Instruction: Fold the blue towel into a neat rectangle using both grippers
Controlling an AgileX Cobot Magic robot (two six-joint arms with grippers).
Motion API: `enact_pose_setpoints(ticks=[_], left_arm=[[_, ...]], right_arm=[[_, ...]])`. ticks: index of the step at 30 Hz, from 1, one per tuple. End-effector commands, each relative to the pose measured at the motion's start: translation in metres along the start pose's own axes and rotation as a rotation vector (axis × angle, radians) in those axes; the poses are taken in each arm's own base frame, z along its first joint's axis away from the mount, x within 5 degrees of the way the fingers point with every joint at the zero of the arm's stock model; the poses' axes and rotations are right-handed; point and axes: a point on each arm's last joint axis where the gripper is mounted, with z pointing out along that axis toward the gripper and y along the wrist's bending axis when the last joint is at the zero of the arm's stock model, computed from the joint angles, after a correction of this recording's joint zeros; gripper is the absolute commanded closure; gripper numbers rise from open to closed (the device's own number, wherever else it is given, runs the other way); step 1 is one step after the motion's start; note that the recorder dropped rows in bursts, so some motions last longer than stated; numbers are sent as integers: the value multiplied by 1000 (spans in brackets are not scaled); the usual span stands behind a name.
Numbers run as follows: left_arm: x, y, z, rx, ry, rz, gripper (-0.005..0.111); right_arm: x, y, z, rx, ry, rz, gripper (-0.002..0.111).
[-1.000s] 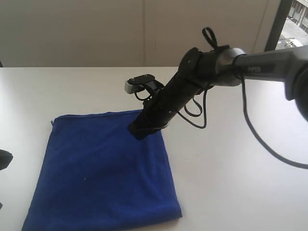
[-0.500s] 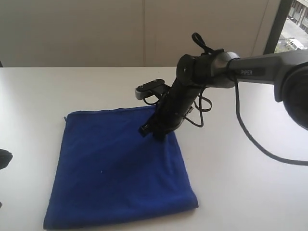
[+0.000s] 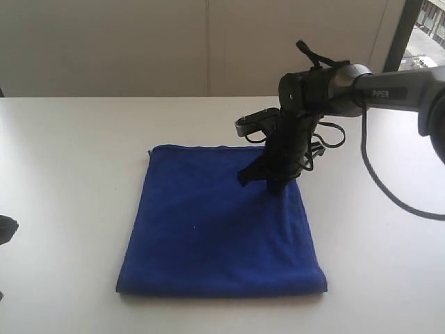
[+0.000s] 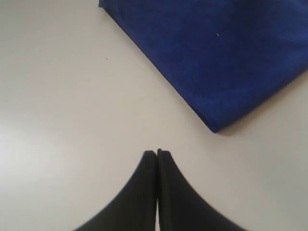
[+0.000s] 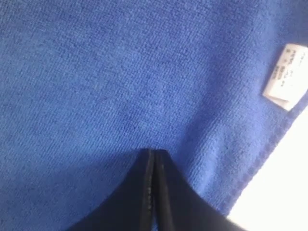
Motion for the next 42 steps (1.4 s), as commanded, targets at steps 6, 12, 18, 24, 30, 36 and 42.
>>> enact_pose_setpoints(ticks=[6,12,18,24,30,36,42], left_arm=[[-4,2,5,-36,-86,46,107],[-48,4,2,108,290,286,107],[-92,-15,49,490,569,609,107],[-85,-24,110,546,665,700,107],[-81,-32,150,559,614,764,103],[-68,-43,178,659,633,809,42],[-48,-46,195,607,592,832,40]], right_arm=[[15,0,-163,54,-247,-186,108],[88,12,-279,109,-367,-347,108],[156,25,-303,91,-346,-427,108],[173,29,-255,62,-295,-494,108],[175,41,-173,51,-250,-817,75],[171,43,-123,46,-254,-860,49],[170,45,-97,-2,-209,-933,49]])
